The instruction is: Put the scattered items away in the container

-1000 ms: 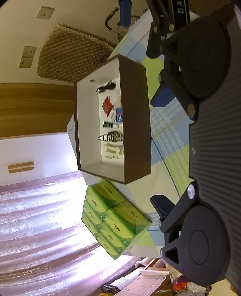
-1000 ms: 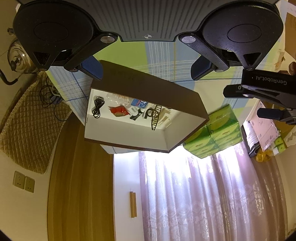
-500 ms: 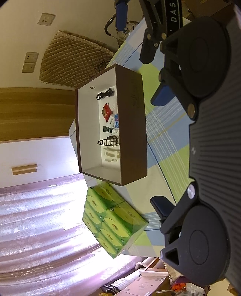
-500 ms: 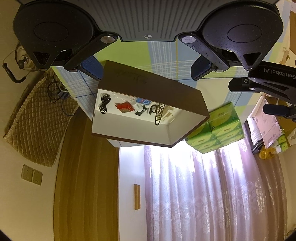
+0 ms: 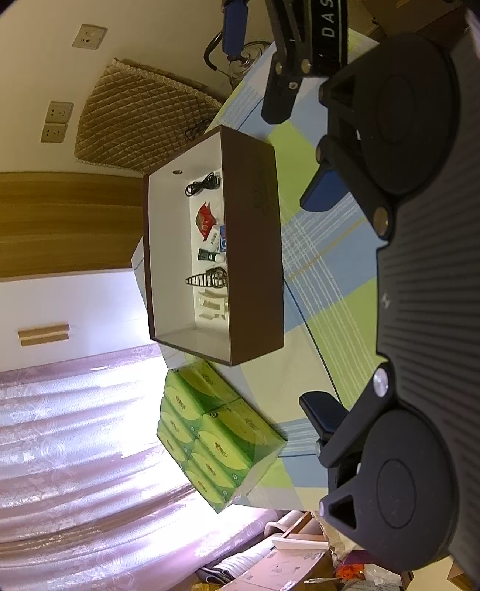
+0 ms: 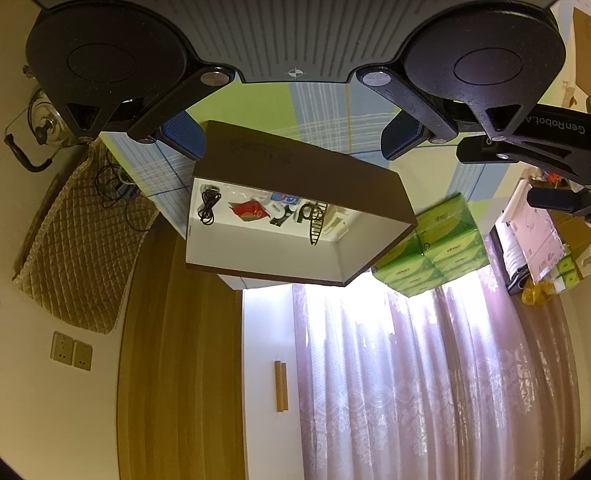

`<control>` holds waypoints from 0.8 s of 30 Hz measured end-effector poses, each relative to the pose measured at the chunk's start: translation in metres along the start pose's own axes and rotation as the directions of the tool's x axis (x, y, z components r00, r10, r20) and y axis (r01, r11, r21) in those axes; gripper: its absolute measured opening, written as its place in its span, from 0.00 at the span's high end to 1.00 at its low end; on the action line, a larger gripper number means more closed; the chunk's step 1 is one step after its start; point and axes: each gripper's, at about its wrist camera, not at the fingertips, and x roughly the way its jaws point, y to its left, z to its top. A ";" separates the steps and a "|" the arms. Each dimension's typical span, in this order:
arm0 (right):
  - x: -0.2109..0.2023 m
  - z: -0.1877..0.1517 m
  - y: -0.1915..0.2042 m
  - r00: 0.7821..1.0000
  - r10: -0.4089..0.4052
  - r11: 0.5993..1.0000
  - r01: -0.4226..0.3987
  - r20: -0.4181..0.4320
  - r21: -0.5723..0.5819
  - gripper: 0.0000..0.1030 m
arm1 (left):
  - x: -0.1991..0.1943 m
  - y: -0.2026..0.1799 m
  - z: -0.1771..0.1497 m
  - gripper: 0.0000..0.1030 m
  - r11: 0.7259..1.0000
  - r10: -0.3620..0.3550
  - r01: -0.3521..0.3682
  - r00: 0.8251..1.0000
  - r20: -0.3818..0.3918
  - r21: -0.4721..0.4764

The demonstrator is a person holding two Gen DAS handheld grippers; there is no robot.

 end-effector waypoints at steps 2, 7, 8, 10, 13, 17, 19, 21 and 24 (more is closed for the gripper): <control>0.000 0.001 0.000 1.000 -0.002 1.000 0.002 0.002 0.006 0.00 | 0.000 0.001 0.000 0.01 1.000 0.004 -0.004 1.000 0.000 -0.004; 0.002 0.002 0.001 1.000 0.001 1.000 -0.001 0.002 0.012 0.00 | -0.001 0.003 -0.002 0.01 1.000 0.006 -0.006 1.000 0.001 -0.005; 0.003 0.002 0.001 1.000 0.001 1.000 -0.001 0.001 0.009 0.00 | -0.001 0.003 -0.002 0.01 1.000 0.005 -0.005 1.000 0.001 -0.005; 0.004 0.001 0.002 1.000 0.000 1.000 0.000 -0.005 0.004 0.00 | -0.001 0.003 -0.002 0.01 1.000 0.005 -0.005 1.000 -0.001 -0.005; 0.005 0.000 0.002 1.000 0.000 1.000 0.000 -0.013 0.001 0.00 | 0.000 0.004 -0.003 0.01 1.000 0.004 -0.004 1.000 -0.003 -0.008; 0.007 0.001 0.001 1.000 -0.005 1.000 0.005 -0.020 -0.002 0.00 | 0.001 0.004 -0.004 0.01 1.000 0.006 -0.006 1.000 -0.007 -0.014; 0.008 0.001 0.000 1.000 -0.006 1.000 0.006 -0.020 0.003 0.00 | 0.002 0.004 -0.004 0.01 1.000 0.005 -0.006 1.000 -0.011 -0.017; 0.009 0.001 -0.002 1.000 -0.004 1.000 0.004 -0.023 0.002 0.00 | 0.004 0.003 -0.004 0.01 1.000 0.010 -0.010 1.000 -0.014 -0.019; 0.010 0.000 -0.004 1.000 -0.004 1.000 0.003 -0.026 -0.007 0.00 | 0.007 0.000 -0.003 0.01 1.000 0.009 -0.010 1.000 -0.020 -0.021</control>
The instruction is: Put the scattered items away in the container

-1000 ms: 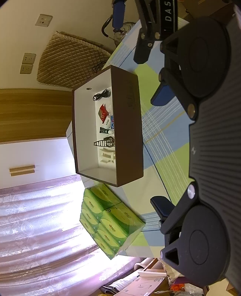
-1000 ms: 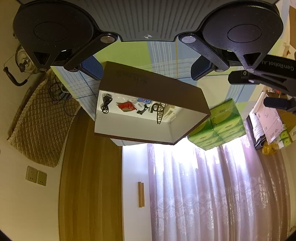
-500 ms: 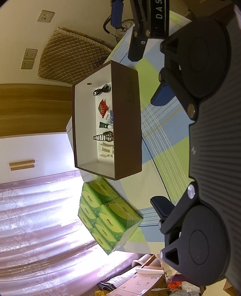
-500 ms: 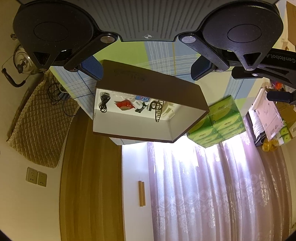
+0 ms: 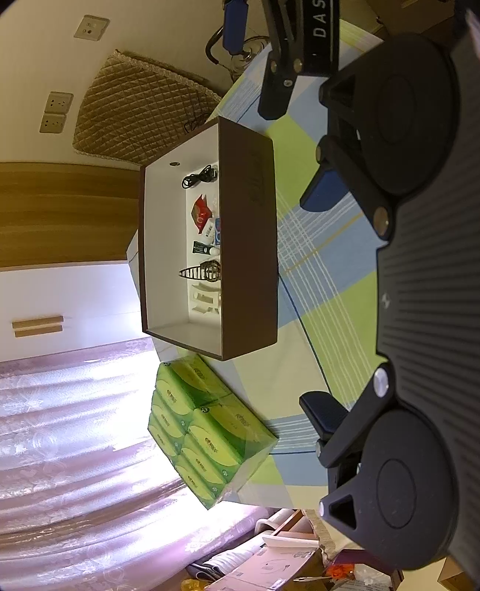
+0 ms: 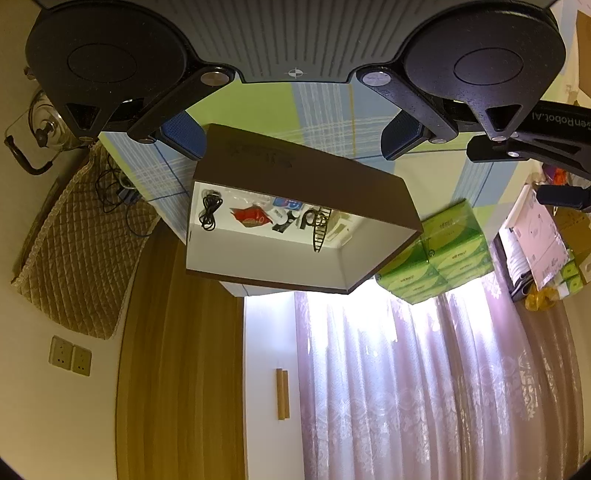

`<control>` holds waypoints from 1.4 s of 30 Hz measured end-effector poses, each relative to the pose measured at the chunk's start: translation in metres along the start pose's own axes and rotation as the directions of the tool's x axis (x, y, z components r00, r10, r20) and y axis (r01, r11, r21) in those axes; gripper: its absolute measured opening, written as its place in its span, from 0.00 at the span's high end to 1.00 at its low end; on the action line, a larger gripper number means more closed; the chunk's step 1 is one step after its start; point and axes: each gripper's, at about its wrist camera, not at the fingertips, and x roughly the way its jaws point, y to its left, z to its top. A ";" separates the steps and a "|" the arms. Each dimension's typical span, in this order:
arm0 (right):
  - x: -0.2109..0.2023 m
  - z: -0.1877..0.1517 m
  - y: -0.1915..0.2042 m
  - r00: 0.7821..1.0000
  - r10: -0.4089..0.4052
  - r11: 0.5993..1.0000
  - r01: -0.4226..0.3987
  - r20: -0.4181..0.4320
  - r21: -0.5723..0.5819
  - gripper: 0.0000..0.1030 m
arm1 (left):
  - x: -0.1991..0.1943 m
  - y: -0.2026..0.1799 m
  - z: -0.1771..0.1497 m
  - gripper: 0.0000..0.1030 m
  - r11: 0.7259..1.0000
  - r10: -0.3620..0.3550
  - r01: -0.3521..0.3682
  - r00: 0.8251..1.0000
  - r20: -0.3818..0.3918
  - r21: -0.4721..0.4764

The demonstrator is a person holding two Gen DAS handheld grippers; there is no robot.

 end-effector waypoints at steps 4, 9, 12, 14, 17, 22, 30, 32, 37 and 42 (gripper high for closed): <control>0.000 -0.001 -0.005 1.000 -0.001 1.000 0.001 0.001 -0.003 0.00 | 0.004 -0.007 0.002 0.01 1.000 -0.002 0.002 1.000 0.000 0.010; 0.004 0.002 -0.013 1.000 -0.005 1.000 0.005 0.006 -0.019 0.00 | 0.013 -0.017 0.008 0.01 1.000 -0.006 0.007 1.000 -0.009 0.017; 0.008 0.003 -0.016 1.000 -0.008 0.999 0.008 0.013 -0.033 0.00 | 0.017 -0.022 0.011 0.01 1.000 -0.007 0.007 1.000 -0.013 0.021; 0.011 0.004 -0.018 1.000 -0.005 0.999 0.006 0.014 -0.036 0.00 | 0.021 -0.023 0.013 0.01 1.000 -0.008 0.008 1.000 -0.019 0.020; 0.015 0.003 -0.021 1.000 0.003 0.999 -0.002 0.010 -0.036 0.00 | 0.026 -0.025 0.015 0.01 1.000 -0.005 0.006 1.000 -0.029 0.018; 0.025 0.001 -0.026 1.000 0.009 0.999 -0.009 -0.012 -0.049 0.00 | 0.040 -0.029 0.017 0.01 1.000 0.001 -0.001 0.998 -0.055 0.008; 0.041 0.003 -0.034 0.999 0.027 0.997 -0.029 -0.032 -0.068 0.00 | 0.059 -0.034 0.023 0.01 1.000 0.003 -0.003 0.996 -0.088 0.001; 0.045 0.004 -0.036 0.999 0.033 0.997 -0.036 -0.038 -0.072 0.00 | 0.063 -0.036 0.025 0.01 1.000 0.006 -0.006 0.996 -0.094 0.000; 0.053 0.006 -0.041 0.997 0.051 0.996 -0.054 -0.050 -0.076 0.00 | 0.073 -0.040 0.030 0.01 1.000 0.015 -0.016 0.994 -0.110 -0.006; 0.059 0.008 -0.047 0.997 0.061 0.995 -0.065 -0.053 -0.070 0.00 | 0.077 -0.044 0.034 0.01 1.000 0.028 -0.029 0.994 -0.110 -0.003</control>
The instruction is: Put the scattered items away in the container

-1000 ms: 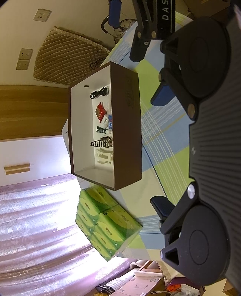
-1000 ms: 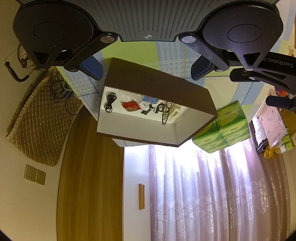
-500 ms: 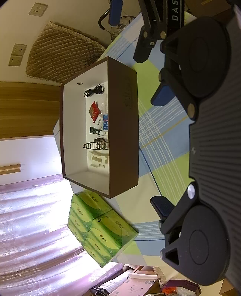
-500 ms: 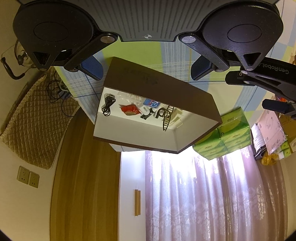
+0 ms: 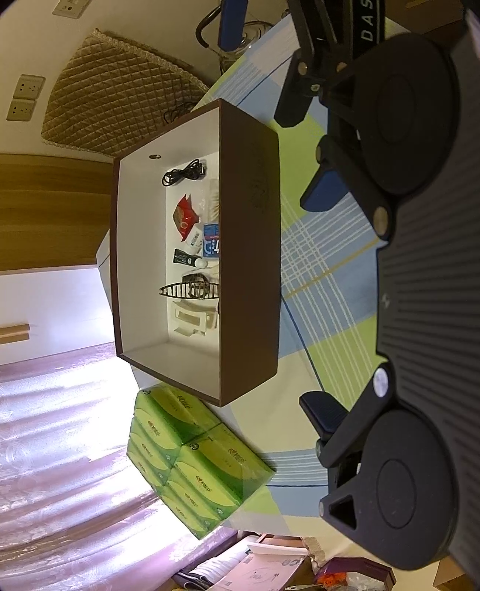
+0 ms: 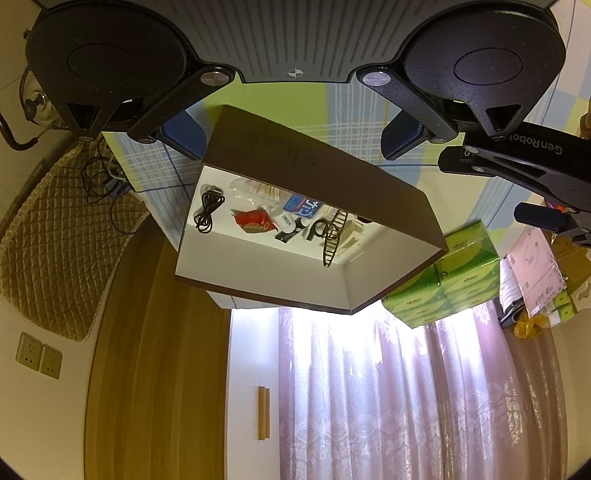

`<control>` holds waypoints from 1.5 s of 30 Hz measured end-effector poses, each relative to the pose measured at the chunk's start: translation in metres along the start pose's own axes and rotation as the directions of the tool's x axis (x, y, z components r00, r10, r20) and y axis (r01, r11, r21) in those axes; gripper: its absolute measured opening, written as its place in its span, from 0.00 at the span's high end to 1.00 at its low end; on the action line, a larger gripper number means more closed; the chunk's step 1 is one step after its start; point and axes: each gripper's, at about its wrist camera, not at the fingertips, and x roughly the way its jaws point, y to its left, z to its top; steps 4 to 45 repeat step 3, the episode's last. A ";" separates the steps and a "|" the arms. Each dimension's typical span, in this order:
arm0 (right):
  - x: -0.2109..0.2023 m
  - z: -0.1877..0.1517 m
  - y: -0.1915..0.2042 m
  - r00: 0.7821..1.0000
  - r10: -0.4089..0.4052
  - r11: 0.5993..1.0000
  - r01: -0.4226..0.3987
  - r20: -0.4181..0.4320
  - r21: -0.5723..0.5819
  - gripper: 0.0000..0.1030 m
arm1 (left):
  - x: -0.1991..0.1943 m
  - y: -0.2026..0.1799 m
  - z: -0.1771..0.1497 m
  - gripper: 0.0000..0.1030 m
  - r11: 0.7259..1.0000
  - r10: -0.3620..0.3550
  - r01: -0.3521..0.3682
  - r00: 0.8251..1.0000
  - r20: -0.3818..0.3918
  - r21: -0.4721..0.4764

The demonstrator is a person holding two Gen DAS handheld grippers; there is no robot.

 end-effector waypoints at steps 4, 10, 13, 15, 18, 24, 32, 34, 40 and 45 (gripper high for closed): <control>0.001 0.001 -0.003 1.000 0.006 1.000 -0.006 0.004 0.005 0.00 | 0.000 -0.003 0.002 0.01 1.000 0.008 -0.008 1.000 0.004 0.006; 0.001 0.001 -0.003 1.000 0.006 1.000 -0.006 0.004 0.005 0.00 | 0.000 -0.003 0.002 0.01 1.000 0.008 -0.008 1.000 0.004 0.006; 0.001 0.001 -0.003 1.000 0.006 1.000 -0.006 0.004 0.005 0.00 | 0.000 -0.003 0.002 0.01 1.000 0.008 -0.008 1.000 0.004 0.006; 0.001 0.001 -0.003 1.000 0.006 1.000 -0.006 0.004 0.005 0.00 | 0.000 -0.003 0.002 0.01 1.000 0.008 -0.008 1.000 0.004 0.006; 0.001 0.001 -0.003 1.000 0.006 1.000 -0.006 0.004 0.005 0.00 | 0.000 -0.003 0.002 0.01 1.000 0.008 -0.008 1.000 0.004 0.006; 0.001 0.001 -0.003 1.000 0.006 1.000 -0.006 0.004 0.005 0.00 | 0.000 -0.003 0.002 0.01 1.000 0.008 -0.008 1.000 0.004 0.006; 0.001 0.001 -0.003 1.000 0.006 1.000 -0.006 0.004 0.005 0.00 | 0.000 -0.003 0.002 0.01 1.000 0.008 -0.008 1.000 0.004 0.006; 0.001 0.001 -0.003 1.000 0.006 1.000 -0.006 0.004 0.005 0.00 | 0.000 -0.003 0.002 0.01 1.000 0.008 -0.008 1.000 0.004 0.006; 0.001 0.001 -0.003 1.000 0.006 1.000 -0.006 0.004 0.005 0.00 | 0.000 -0.003 0.002 0.01 1.000 0.008 -0.008 1.000 0.004 0.006; 0.001 0.001 -0.003 1.000 0.006 1.000 -0.006 0.004 0.005 0.00 | 0.000 -0.003 0.002 0.01 1.000 0.008 -0.008 1.000 0.004 0.006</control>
